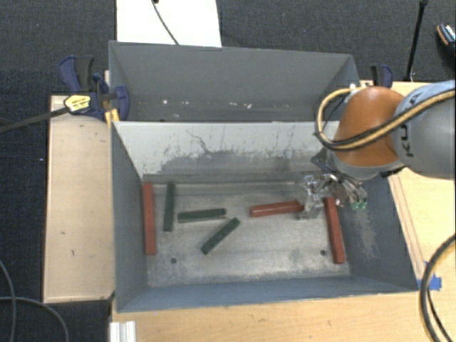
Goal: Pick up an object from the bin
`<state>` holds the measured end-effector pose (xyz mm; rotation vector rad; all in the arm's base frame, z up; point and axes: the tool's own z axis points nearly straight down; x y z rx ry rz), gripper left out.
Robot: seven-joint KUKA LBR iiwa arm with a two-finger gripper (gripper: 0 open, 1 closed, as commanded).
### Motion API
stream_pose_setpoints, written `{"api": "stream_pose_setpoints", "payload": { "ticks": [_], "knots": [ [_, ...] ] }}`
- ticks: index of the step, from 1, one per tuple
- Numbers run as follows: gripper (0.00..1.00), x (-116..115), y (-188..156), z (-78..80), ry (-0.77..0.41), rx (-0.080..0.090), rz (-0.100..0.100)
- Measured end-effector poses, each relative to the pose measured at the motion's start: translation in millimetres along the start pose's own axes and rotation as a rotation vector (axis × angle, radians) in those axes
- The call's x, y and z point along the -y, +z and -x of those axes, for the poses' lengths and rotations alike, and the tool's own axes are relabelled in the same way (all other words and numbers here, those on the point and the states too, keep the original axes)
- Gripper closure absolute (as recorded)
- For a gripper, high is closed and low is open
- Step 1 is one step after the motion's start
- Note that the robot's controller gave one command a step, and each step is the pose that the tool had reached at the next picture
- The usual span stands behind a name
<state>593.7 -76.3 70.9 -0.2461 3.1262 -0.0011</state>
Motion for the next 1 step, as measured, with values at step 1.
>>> {"api": "stream_pose_setpoints", "payload": {
  "ticks": [1],
  "knots": [
    [1.00, 15.0, -156.7, -8.5, 0.108, 0.006, -0.002]
  ]
}}
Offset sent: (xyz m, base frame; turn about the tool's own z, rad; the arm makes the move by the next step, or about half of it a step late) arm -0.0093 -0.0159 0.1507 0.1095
